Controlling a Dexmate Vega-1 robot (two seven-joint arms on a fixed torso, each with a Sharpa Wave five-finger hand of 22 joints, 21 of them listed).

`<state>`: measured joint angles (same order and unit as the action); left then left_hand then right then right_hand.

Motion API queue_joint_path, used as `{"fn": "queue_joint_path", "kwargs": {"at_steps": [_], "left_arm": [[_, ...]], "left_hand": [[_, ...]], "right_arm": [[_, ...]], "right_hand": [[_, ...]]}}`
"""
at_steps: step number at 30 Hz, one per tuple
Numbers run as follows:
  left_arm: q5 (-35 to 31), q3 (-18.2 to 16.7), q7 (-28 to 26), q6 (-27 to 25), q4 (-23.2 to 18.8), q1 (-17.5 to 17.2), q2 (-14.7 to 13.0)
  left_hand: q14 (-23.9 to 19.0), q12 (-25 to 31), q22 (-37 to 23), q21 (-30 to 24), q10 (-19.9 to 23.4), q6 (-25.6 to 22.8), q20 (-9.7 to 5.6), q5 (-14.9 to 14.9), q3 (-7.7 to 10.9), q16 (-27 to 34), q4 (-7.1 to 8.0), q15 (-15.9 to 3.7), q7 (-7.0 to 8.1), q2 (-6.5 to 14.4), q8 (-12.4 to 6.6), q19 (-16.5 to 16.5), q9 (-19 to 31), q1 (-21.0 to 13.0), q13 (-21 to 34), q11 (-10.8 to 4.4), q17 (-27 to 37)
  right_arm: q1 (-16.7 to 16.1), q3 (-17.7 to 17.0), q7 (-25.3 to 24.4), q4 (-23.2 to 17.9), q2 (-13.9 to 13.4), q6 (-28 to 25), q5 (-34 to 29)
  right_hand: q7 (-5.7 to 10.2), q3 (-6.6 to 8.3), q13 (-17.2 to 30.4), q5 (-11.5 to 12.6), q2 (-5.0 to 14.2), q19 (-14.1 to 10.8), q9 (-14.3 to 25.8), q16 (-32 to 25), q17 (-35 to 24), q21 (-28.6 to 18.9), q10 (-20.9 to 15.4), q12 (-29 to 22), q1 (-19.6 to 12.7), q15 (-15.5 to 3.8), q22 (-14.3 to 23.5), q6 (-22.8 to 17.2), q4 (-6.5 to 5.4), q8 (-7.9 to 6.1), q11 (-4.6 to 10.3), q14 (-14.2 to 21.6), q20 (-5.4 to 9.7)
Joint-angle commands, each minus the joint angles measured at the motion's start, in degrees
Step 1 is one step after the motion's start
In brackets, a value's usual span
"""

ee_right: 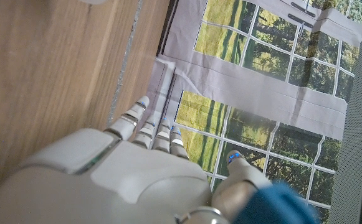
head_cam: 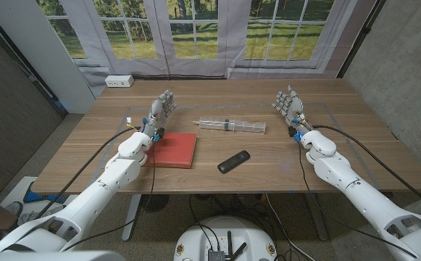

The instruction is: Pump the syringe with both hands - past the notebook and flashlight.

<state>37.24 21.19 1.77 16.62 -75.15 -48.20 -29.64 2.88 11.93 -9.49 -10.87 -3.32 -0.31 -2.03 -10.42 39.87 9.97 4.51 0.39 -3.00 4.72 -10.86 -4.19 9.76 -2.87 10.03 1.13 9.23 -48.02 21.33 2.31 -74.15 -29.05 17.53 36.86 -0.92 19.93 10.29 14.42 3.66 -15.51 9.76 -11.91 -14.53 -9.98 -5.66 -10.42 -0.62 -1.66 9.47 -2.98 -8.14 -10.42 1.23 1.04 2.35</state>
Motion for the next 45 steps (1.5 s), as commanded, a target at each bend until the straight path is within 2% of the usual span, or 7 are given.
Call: {"fn": "queue_joint_path", "kwargs": {"at_steps": [1, 7, 19, 26, 31, 34, 45], "left_arm": [[-0.47, -0.10, -1.39, -0.56, -1.42, -0.58, -0.08], [-0.99, -0.17, -2.52, -1.52, -3.40, -1.22, -0.89], [-2.74, -0.99, -4.92, -5.36, -10.54, -3.13, -5.36], [-4.05, -0.72, -6.11, -8.71, -14.11, -3.55, -7.60], [-5.73, -0.24, -6.56, -9.66, -15.18, -2.92, -8.45], [-7.37, 0.20, -6.97, -11.30, -16.73, -2.23, -9.69], [-12.87, 2.67, -5.23, -18.42, -21.69, 1.78, -14.21]], "left_hand": [[0.46, 0.18, -0.19, -0.33, -0.21, -0.09, -1.58, -0.29, 0.32, 0.32, -0.34, -0.04, -0.19, 3.54, -0.19, -0.39, 0.18, -0.28, 0.24, -0.20, 0.29], [0.38, 0.14, -0.18, -0.27, -0.04, -0.27, -1.59, -0.26, 0.38, 0.28, -0.84, -0.16, -0.12, 3.50, -0.16, -0.40, 0.19, -0.52, 0.23, -0.24, 0.27], [0.16, 0.07, -0.20, -0.28, 0.61, -0.63, -0.58, -0.09, 0.47, 0.21, -2.42, -0.48, 0.33, 3.25, -0.04, -0.75, 0.22, -1.22, 0.23, -0.67, 0.25], [0.63, -0.19, -0.15, 0.07, 0.78, -1.43, 0.36, 0.09, 1.32, 0.04, -5.12, -1.00, 1.26, 3.58, -0.15, -0.23, 0.23, -2.97, 0.24, -0.94, 0.28], [0.79, -0.23, -0.14, 0.15, 1.03, -1.76, 0.59, 0.08, 1.68, 0.03, -6.71, -1.23, 1.62, 3.42, -0.17, -0.09, 0.24, -3.90, 0.26, -1.30, 0.30], [0.73, -0.20, -0.14, 0.15, 1.45, -2.51, 0.58, 0.03, 1.99, 0.08, -8.35, -1.53, 2.11, 3.12, -0.39, -0.15, 0.26, -4.85, 0.27, -1.62, 0.31], [-0.02, 0.10, -0.17, -0.04, 3.39, -4.66, 1.40, -0.25, 2.62, 0.28, -12.63, -2.44, 3.34, 2.60, -0.82, -0.98, 0.32, -7.50, 0.30, -3.12, 0.34]], "right_arm": [[0.50, 0.21, 0.67, 2.46, 0.76, 1.77, -0.26], [0.12, 0.31, 0.21, 1.42, 0.39, 1.15, -0.47], [-0.23, 0.90, -0.67, 0.42, 0.57, 0.59, -1.11], [-0.96, 0.80, -1.71, -0.96, 0.29, 0.05, -1.27], [-0.89, 0.55, -1.70, 0.10, 0.94, 2.15, -1.57], [-1.04, 0.48, -1.55, -0.40, 0.42, 1.60, -1.48], [-2.03, -0.08, -3.23, -1.25, 0.34, 1.68, -1.59]], "right_hand": [[0.21, 0.29, 0.18, 0.31, 1.97, -0.20, 0.22, -0.40, -0.10, -0.34, -0.46, -0.31, 0.19, -0.87, 0.08, -0.42, -0.08, -0.34, 0.02, 0.04, 0.20], [0.30, 0.25, 0.17, 0.31, 1.97, -0.12, 0.22, -0.38, -0.09, -0.36, -0.42, -0.30, 0.16, -0.91, 0.08, -0.43, -0.10, -0.32, 0.14, -0.01, 0.30], [0.34, 0.17, 0.16, 0.31, 1.93, -0.05, 0.21, -0.36, -0.05, -0.44, -0.41, -0.32, 0.09, -0.94, 0.07, -0.39, -0.11, -0.27, 0.23, -0.08, 0.37], [0.48, 0.15, 0.15, 0.33, 1.94, 0.00, 0.21, -0.34, -0.01, -0.47, -0.37, -0.31, 0.00, -0.94, 0.07, -0.41, -0.08, -0.26, 0.31, -0.13, 0.51], [0.62, 0.15, 0.15, 0.34, 1.93, 0.04, 0.21, -0.28, 0.02, -0.49, -0.36, -0.32, -0.06, -1.06, 0.06, -0.45, -0.05, -0.27, 0.28, -0.27, 0.54], [0.67, 0.15, 0.15, 0.34, 1.89, 0.07, 0.21, -0.28, 0.06, -0.49, -0.40, -0.33, -0.12, -1.03, 0.06, -0.46, 0.00, -0.27, 0.32, -0.25, 0.51], [0.77, 0.16, 0.14, 0.36, 1.93, 0.15, 0.21, -0.30, 0.11, -0.51, -0.36, -0.33, -0.20, -1.14, 0.06, -0.53, 0.03, -0.28, 0.28, -0.18, 0.65]]}}
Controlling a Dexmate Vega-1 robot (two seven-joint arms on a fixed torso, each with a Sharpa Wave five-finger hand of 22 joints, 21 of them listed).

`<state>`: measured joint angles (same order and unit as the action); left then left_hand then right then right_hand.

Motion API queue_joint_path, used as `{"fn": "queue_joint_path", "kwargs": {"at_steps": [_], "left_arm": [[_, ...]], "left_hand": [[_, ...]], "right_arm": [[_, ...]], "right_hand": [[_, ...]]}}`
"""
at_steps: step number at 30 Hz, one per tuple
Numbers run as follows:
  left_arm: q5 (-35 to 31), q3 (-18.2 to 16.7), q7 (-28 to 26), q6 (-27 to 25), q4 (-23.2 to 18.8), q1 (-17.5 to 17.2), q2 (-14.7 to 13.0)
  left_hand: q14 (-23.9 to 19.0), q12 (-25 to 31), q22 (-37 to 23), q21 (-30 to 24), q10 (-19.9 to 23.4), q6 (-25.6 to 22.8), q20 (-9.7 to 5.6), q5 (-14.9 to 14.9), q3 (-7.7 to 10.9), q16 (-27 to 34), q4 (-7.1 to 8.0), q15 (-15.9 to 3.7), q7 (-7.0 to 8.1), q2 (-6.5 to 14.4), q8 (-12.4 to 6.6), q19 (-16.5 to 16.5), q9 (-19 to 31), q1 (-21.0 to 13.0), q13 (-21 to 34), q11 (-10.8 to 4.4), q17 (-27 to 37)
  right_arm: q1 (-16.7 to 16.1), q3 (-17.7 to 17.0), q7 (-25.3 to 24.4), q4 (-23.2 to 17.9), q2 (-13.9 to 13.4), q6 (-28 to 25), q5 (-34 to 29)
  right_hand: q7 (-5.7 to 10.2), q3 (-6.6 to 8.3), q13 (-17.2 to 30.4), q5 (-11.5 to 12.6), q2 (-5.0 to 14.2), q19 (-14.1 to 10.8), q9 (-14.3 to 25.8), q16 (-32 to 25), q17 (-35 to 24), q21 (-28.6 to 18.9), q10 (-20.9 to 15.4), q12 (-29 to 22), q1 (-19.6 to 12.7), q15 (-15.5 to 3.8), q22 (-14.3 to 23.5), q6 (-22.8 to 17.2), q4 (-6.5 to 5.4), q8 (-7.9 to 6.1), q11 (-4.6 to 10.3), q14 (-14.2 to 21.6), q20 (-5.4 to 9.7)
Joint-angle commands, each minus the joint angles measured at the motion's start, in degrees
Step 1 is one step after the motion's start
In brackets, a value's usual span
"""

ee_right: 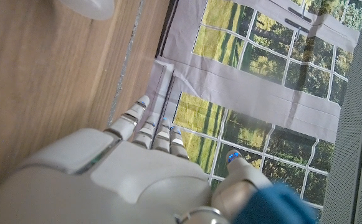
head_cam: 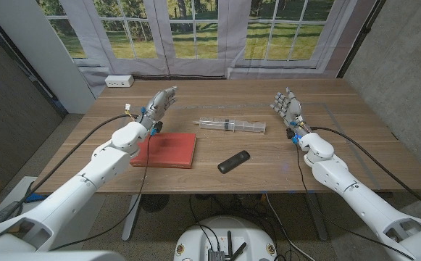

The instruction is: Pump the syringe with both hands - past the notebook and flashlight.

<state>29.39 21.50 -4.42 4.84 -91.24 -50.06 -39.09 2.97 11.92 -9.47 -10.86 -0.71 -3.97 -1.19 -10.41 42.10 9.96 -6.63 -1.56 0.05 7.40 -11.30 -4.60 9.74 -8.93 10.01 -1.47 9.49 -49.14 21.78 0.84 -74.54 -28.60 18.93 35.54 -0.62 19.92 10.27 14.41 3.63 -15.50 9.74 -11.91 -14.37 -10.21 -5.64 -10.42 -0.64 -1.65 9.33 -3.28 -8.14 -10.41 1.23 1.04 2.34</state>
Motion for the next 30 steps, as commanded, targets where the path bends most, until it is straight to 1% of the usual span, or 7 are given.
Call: {"fn": "queue_joint_path", "kwargs": {"at_steps": [1, 6, 8, 10, 15, 22, 30], "left_arm": [[-5.25, 2.54, 1.24, -7.09, -5.86, 3.92, -4.96], [-8.12, 3.75, 2.23, -8.49, -7.11, 5.51, -6.34], [-9.91, 4.30, 2.39, -8.37, -7.42, 6.05, -6.90], [-11.33, 4.65, 2.60, -8.26, -7.84, 6.42, -7.39], [-16.38, 6.14, 4.34, -10.62, -10.21, 8.41, -10.11], [-22.97, 8.88, 8.97, -15.20, -13.10, 12.91, -12.67], [-28.34, 11.71, 14.99, -16.54, -13.65, 17.66, -13.00]], "left_hand": [[-0.31, 0.15, -0.19, -0.06, 0.99, -1.08, 0.56, -0.29, 0.46, 0.35, -1.78, -0.58, 0.35, -0.07, -0.39, -0.67, 0.34, -1.67, 0.32, -0.68, 0.08], [-1.11, 0.25, -0.19, -0.08, 1.82, -2.04, 0.79, -0.51, 0.76, 0.51, -3.32, -1.11, 0.88, -0.35, -0.65, -1.01, 0.37, -3.09, 0.33, -1.12, 0.09], [-1.56, 0.34, -0.20, -0.12, 2.43, -2.70, 0.91, -0.61, 0.88, 0.55, -3.94, -1.52, 1.24, -0.66, -0.83, -1.31, 0.39, -3.98, 0.33, -1.71, 0.09], [-2.50, 0.55, -0.20, -0.20, 3.66, -4.03, 0.97, -0.58, 0.76, 0.68, -4.50, -2.22, 1.93, -1.84, -1.21, -1.87, 0.42, -5.26, 0.37, -2.60, 0.11], [-3.44, 0.61, -0.21, -0.16, 4.93, -5.96, 0.67, -0.29, -0.01, 0.65, -4.64, -3.12, 4.04, -4.66, -1.68, -2.48, 0.46, -6.82, 0.40, -4.14, 0.15], [-4.52, 0.67, -0.22, -0.14, 5.88, -7.13, 0.86, -0.31, -0.34, 0.75, -4.65, -3.39, 5.59, -6.41, -1.90, -2.96, 0.51, -8.28, 0.44, -4.49, 0.17], [-3.17, -0.19, -0.22, 0.45, 4.43, -5.49, 1.12, -0.43, -0.76, 0.12, -4.54, -3.13, 5.39, -9.11, -0.95, -1.40, 0.59, -10.74, 0.55, -4.50, 0.25]], "right_arm": [[-0.97, -0.61, -1.98, -0.75, 0.10, 0.60, -0.28], [-0.97, -0.63, -2.01, -0.50, 0.09, 1.14, -0.59], [-0.99, -0.73, -2.25, -0.39, 0.20, 1.38, -0.66], [-1.00, -0.84, -2.49, -0.16, 0.51, 1.81, -0.65], [-0.89, -0.77, -2.71, 0.12, 0.73, 2.26, -1.00], [-1.02, -0.99, -3.01, 0.07, 0.61, 2.22, -0.95], [-0.46, -1.07, -2.86, 0.92, 0.72, 2.29, -0.93]], "right_hand": [[0.49, 0.16, 0.16, 0.37, 1.97, 0.12, 0.23, -0.31, -0.05, -0.30, -0.45, -0.36, -0.18, -1.18, 0.20, -0.28, 0.02, -0.29, 0.30, -0.17, 0.68], [0.51, 0.15, 0.16, 0.38, 1.99, 0.10, 0.23, -0.32, -0.05, -0.32, -0.48, -0.37, -0.17, -1.32, 0.20, -0.43, 0.01, -0.34, 0.29, -0.17, 0.75], [0.49, 0.14, 0.16, 0.38, 2.00, 0.08, 0.23, -0.34, -0.04, -0.34, -0.48, -0.37, -0.16, -1.25, 0.20, -0.47, 0.00, -0.35, 0.29, -0.13, 0.72], [0.53, 0.12, 0.16, 0.38, 2.00, 0.11, 0.22, -0.34, -0.04, -0.34, -0.49, -0.38, -0.15, -1.26, 0.20, -0.49, -0.01, -0.34, 0.27, -0.14, 0.73], [0.63, 0.09, 0.16, 0.39, 2.01, 0.13, 0.22, -0.35, -0.04, -0.34, -0.51, -0.38, -0.14, -1.34, 0.20, -0.50, -0.03, -0.33, 0.31, -0.15, 0.74], [0.64, 0.06, 0.16, 0.40, 2.03, 0.14, 0.22, -0.35, -0.03, -0.36, -0.52, -0.38, -0.13, -1.37, 0.20, -0.51, -0.05, -0.31, 0.33, -0.18, 0.75], [0.71, 0.05, 0.16, 0.42, 2.07, 0.19, 0.22, -0.35, -0.02, -0.36, -0.54, -0.39, -0.15, -1.23, 0.20, -0.48, -0.06, -0.28, 0.36, -0.19, 0.73]]}}
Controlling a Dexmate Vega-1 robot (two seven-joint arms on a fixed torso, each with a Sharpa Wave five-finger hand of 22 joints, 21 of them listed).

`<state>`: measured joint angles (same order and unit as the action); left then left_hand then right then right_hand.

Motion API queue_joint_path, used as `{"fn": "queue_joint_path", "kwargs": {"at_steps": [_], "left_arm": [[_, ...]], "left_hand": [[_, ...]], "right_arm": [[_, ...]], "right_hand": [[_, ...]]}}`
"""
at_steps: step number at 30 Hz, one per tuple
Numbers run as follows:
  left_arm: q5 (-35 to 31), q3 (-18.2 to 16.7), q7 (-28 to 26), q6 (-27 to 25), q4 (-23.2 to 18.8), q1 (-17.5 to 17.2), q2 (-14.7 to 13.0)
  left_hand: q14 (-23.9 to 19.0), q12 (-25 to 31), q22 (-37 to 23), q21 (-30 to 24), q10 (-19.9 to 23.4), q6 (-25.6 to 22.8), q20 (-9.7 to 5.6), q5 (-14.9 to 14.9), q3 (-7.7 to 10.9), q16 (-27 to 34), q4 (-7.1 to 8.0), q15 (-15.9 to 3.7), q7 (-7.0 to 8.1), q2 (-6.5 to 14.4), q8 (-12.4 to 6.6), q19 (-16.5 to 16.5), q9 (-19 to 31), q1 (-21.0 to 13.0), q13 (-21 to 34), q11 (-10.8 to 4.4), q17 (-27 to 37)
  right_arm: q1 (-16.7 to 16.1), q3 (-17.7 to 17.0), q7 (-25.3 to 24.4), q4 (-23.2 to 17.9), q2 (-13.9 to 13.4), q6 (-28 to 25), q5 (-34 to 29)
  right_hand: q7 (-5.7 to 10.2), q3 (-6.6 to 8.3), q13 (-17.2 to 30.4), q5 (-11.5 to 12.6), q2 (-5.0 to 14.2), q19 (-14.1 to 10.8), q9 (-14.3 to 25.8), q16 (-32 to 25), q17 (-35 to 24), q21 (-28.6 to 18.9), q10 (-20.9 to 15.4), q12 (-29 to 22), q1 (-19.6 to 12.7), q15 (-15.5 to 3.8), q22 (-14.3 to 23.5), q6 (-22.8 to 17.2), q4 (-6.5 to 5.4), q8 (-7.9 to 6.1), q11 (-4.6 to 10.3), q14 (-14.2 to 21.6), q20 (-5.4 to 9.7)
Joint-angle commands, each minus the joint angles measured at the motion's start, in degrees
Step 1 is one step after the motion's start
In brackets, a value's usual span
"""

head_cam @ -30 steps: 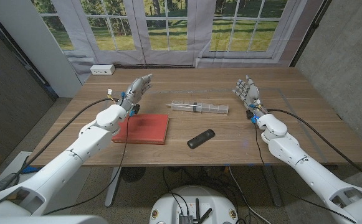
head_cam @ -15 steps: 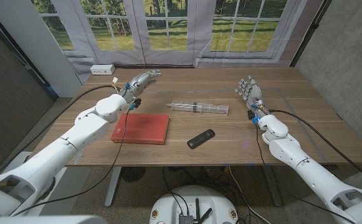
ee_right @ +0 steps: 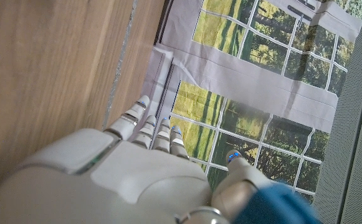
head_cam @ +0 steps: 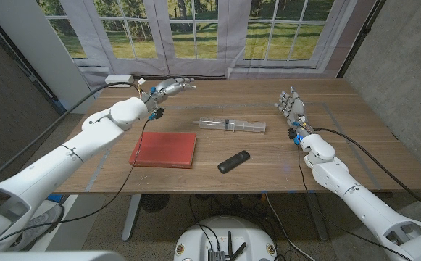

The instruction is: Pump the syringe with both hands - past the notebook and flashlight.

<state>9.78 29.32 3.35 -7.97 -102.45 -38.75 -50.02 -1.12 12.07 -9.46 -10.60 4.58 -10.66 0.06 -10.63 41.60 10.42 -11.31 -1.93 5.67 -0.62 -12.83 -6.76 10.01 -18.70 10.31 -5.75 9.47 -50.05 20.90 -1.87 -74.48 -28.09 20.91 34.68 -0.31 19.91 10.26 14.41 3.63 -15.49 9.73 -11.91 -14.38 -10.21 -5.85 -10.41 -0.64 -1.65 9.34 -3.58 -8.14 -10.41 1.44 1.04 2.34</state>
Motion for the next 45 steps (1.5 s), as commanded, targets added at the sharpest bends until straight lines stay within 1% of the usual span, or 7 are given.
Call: {"fn": "queue_joint_path", "kwargs": {"at_steps": [1, 8, 13, 22, 33, 41, 45], "left_arm": [[-9.49, 4.25, 7.90, -3.87, -2.58, 6.91, -2.10], [-17.11, 8.03, 15.07, -6.47, -4.89, 12.06, -2.73], [-23.80, 10.96, 19.87, -8.26, -6.66, 15.20, -2.69], [-32.12, 13.00, 23.71, -8.92, -7.95, 17.32, -1.18], [-38.76, 16.21, 32.18, -5.69, -5.93, 21.75, 2.27], [-41.78, 18.74, 38.75, -4.21, -3.68, 24.37, 4.79], [-43.03, 19.61, 40.19, -2.55, -2.52, 25.01, 5.75]], "left_hand": [[1.06, -0.49, -0.23, 0.24, -1.24, 1.76, -0.09, -0.24, -0.31, -0.33, 0.16, -2.65, -0.30, -1.49, 0.81, 1.03, 0.33, -1.43, 0.27, -0.07, 0.27], [2.71, -0.76, -0.25, 0.79, -2.57, 4.50, 2.12, -0.55, -0.46, -0.42, 0.36, -1.21, -2.76, -3.62, 1.50, 4.99, 0.44, -4.89, 0.47, 1.75, 0.36], [2.34, -0.61, -0.25, 0.83, -2.61, 5.79, 3.18, -0.64, -0.48, -0.13, 0.42, -0.70, -2.90, -4.18, 1.77, 6.50, 0.49, -6.10, 0.54, 2.42, 0.41], [3.99, -0.96, -0.18, 0.67, -4.54, 7.73, 3.04, -0.66, -0.74, -0.40, 0.50, -1.18, -2.24, -5.74, 1.87, 9.34, 0.49, -8.71, 0.63, 1.47, 0.45], [5.75, -1.16, -0.18, 0.75, -6.68, 10.34, 4.38, -0.22, -1.21, -0.36, 0.62, 0.25, -4.02, -7.19, 2.04, 12.48, 0.45, -10.87, 0.62, 3.46, 0.43], [11.35, -1.20, -0.22, 0.88, -10.28, 13.46, 6.72, -0.11, -1.82, -0.86, 0.87, 5.22, -4.08, -7.80, 1.82, 18.27, 0.44, -13.68, 0.61, 5.88, 0.47], [13.88, -1.23, -0.25, 0.51, -12.05, 16.61, 7.80, -0.11, -2.22, -0.61, 0.98, 6.49, -6.64, -7.84, 2.32, 19.87, 0.45, -14.62, 0.60, 8.07, 0.51]], "right_arm": [[0.51, -0.20, -0.13, 0.96, 0.23, 0.31, -0.06], [0.93, -0.24, 0.15, 1.85, 0.43, 0.57, 0.06], [1.15, -0.17, 0.71, 2.32, 0.41, 0.37, 0.33], [1.00, -0.25, 0.71, 2.65, 0.42, 0.24, 0.58], [1.08, -0.47, 0.60, 2.99, 0.23, 0.24, 0.61], [0.64, -0.66, -0.01, 2.19, -0.33, -0.21, 0.41], [0.18, -0.80, -0.48, 1.63, -0.43, -0.36, 0.46]], "right_hand": [[0.45, 0.05, 0.16, 0.42, 2.07, 0.20, 0.23, -0.34, -0.01, -0.36, -0.27, -0.36, -0.16, -1.27, 0.19, -0.16, -0.06, -0.27, 0.16, -0.22, 0.72], [0.57, 0.05, 0.16, 0.44, 2.11, 0.28, 0.23, -0.33, 0.00, -0.34, -0.18, -0.33, -0.17, -1.22, 0.19, -0.19, -0.07, -0.27, 0.21, -0.27, 0.55], [0.87, 0.07, 0.16, 0.45, 2.17, 0.41, 0.23, -0.30, 0.01, -0.32, -0.16, -0.33, -0.20, -1.08, 0.19, -0.19, -0.07, -0.26, 0.23, -0.36, 0.45], [1.04, 0.11, 0.16, 0.48, 2.27, 0.55, 0.23, -0.23, 0.03, -0.30, -0.03, -0.29, -0.25, -0.95, 0.20, -0.19, -0.06, -0.24, 0.33, -0.59, 0.28], [1.42, 0.17, 0.15, 0.52, 2.36, 0.77, 0.23, -0.15, 0.08, -0.28, 0.07, -0.26, -0.35, -0.69, 0.21, -0.03, -0.02, -0.17, 0.50, -0.83, -0.31], [1.50, 0.18, 0.15, 0.53, 2.38, 0.90, 0.24, -0.12, 0.10, -0.28, 0.12, -0.26, -0.38, -0.59, 0.21, -0.01, 0.00, -0.17, 0.54, -0.97, -0.52], [1.60, 0.20, 0.15, 0.53, 2.40, 0.93, 0.24, -0.12, 0.10, -0.28, 0.17, -0.25, -0.39, -0.55, 0.22, 0.01, 0.01, -0.16, 0.65, -1.00, -0.67]]}}
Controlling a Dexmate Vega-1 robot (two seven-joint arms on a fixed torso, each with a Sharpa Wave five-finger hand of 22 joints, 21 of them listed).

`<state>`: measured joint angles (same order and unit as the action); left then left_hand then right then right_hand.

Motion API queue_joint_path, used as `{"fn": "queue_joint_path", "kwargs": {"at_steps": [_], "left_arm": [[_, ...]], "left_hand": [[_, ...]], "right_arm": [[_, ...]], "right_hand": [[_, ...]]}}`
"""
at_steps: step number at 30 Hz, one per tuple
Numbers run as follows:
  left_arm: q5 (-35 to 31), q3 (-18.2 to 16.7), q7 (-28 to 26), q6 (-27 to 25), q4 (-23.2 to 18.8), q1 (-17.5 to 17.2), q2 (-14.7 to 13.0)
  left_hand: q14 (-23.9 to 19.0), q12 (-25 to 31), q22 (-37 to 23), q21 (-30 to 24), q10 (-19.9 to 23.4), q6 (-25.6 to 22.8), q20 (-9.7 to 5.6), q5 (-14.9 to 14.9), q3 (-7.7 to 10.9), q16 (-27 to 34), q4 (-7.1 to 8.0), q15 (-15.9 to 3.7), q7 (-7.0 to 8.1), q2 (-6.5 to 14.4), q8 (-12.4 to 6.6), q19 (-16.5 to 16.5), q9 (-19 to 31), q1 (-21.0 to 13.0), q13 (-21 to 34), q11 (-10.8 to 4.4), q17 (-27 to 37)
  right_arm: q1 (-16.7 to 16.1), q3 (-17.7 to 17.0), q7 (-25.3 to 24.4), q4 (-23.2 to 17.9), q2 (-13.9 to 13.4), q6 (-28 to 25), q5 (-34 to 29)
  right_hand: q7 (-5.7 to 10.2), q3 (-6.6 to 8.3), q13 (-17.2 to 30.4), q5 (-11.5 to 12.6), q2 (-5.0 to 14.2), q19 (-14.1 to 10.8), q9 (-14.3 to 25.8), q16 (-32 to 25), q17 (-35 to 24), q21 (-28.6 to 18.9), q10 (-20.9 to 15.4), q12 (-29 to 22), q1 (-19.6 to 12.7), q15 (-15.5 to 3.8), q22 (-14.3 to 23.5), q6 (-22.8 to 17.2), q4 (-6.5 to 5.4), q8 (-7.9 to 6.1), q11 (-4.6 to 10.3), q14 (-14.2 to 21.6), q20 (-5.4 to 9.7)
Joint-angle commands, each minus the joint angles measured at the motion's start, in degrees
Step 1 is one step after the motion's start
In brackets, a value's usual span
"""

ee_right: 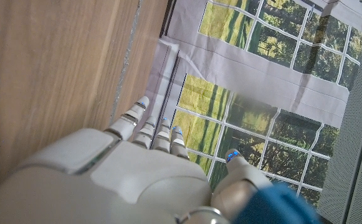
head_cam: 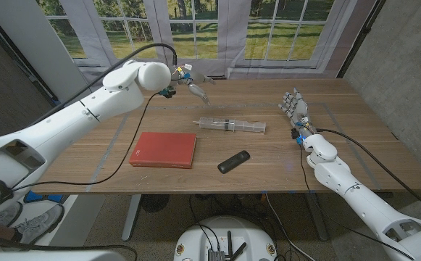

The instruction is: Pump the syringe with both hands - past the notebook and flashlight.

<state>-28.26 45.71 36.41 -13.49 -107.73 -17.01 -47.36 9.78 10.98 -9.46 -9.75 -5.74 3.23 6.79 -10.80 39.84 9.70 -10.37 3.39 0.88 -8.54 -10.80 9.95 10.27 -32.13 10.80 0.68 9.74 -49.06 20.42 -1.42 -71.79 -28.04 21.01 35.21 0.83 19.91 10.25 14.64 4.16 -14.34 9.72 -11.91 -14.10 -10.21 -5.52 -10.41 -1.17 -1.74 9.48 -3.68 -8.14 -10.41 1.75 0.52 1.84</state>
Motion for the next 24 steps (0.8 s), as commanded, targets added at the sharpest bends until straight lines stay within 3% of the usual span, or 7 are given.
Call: {"fn": "queue_joint_path", "kwargs": {"at_steps": [1, 6, 8, 13, 15, 24], "left_arm": [[-5.15, 3.29, 7.41, 3.15, 2.98, 3.35, 3.41], [-7.01, 4.12, 8.57, 3.98, 3.81, 3.84, 4.61], [-7.71, 4.43, 8.95, 4.35, 4.12, 3.92, 5.05], [-9.51, 4.87, 9.29, 3.91, 4.54, 3.34, 5.92], [-9.57, 4.65, 9.09, 3.13, 4.68, 2.70, 6.35], [-12.28, 5.38, 6.31, 1.97, 5.49, 0.67, 7.52]], "left_hand": [[3.15, -0.12, -0.26, -0.40, -1.96, 3.27, 1.22, 0.06, -0.53, 0.16, 0.06, 1.28, -2.16, 0.08, 0.36, 3.25, 0.20, -1.31, 0.11, 1.74, 0.24], [4.05, -0.20, -0.27, -0.48, -3.47, 4.33, 1.98, 0.14, -0.85, 0.25, 0.10, 1.89, -4.22, 0.02, 0.08, 3.86, 0.24, -1.85, 0.09, 3.37, 0.25], [4.71, -0.29, -0.28, -0.48, -4.28, 4.67, 2.50, 0.17, -0.97, 0.18, 0.11, 2.47, -4.54, 0.02, -0.01, 4.21, 0.26, -2.08, 0.08, 4.42, 0.25], [4.95, -0.45, -0.30, -0.63, -5.64, 5.58, 3.20, 0.16, -1.09, 0.36, 0.13, 3.71, -4.79, 0.08, 0.02, 4.21, 0.30, -2.46, 0.11, 5.31, 0.26], [5.23, -0.41, -0.32, -0.58, -6.32, 5.95, 3.50, 0.15, -1.18, 0.38, 0.14, 4.06, -5.14, 0.14, -0.07, 4.59, 0.33, -2.72, 0.12, 6.50, 0.28], [6.13, -0.04, -0.41, -1.18, -6.87, 7.14, 3.63, 0.07, -1.36, 0.41, 0.18, 4.74, -5.60, 0.29, -0.08, 3.54, 0.36, -3.29, 0.15, 7.10, 0.32]], "right_arm": [[-0.88, -0.34, -0.96, -1.11, -0.47, -0.37, -0.07], [-1.13, -0.28, -1.01, -1.45, -0.59, -0.73, -0.01], [-1.25, -0.30, -1.15, -1.62, -0.64, -0.82, -0.02], [-1.50, -0.33, -1.09, -1.93, -0.82, -0.88, 0.02], [-1.58, -0.37, -1.08, -2.00, -0.83, -0.89, 0.09], [-1.72, -0.40, -0.48, -1.85, -0.74, -0.56, 0.44]], "right_hand": [[0.45, 0.20, 0.15, 0.30, 1.86, -0.22, 0.24, -0.12, -0.18, -0.29, -0.16, -0.25, 0.14, -0.44, 0.08, 0.09, 0.01, -0.17, 0.35, -0.48, -0.18], [0.54, 0.23, 0.15, 0.31, 1.93, -0.14, 0.24, -0.14, -0.17, -0.28, -0.14, -0.26, 0.12, -0.41, 0.09, 0.01, 0.01, -0.20, 0.37, -0.48, -0.38], [0.57, 0.26, 0.15, 0.32, 1.97, 0.03, 0.25, -0.14, -0.16, -0.24, -0.09, -0.24, 0.10, -0.40, 0.09, 0.02, 0.01, -0.20, 0.53, -0.50, -0.76], [0.77, 0.27, 0.15, 0.32, 1.98, 0.21, 0.25, -0.14, -0.16, -0.22, -0.06, -0.24, 0.09, -0.41, 0.10, -0.01, 0.02, -0.21, 0.63, -0.58, -1.30], [0.79, 0.27, 0.15, 0.32, 1.98, 0.21, 0.25, -0.13, -0.16, -0.23, -0.08, -0.25, 0.09, -0.43, 0.10, 0.01, 0.02, -0.21, 0.67, -0.60, -1.33], [0.97, 0.28, 0.15, 0.32, 1.98, 0.28, 0.25, -0.12, -0.15, -0.27, 0.12, -0.20, 0.08, -0.41, 0.12, 0.00, 0.04, -0.21, 0.69, -0.74, -1.35]]}}
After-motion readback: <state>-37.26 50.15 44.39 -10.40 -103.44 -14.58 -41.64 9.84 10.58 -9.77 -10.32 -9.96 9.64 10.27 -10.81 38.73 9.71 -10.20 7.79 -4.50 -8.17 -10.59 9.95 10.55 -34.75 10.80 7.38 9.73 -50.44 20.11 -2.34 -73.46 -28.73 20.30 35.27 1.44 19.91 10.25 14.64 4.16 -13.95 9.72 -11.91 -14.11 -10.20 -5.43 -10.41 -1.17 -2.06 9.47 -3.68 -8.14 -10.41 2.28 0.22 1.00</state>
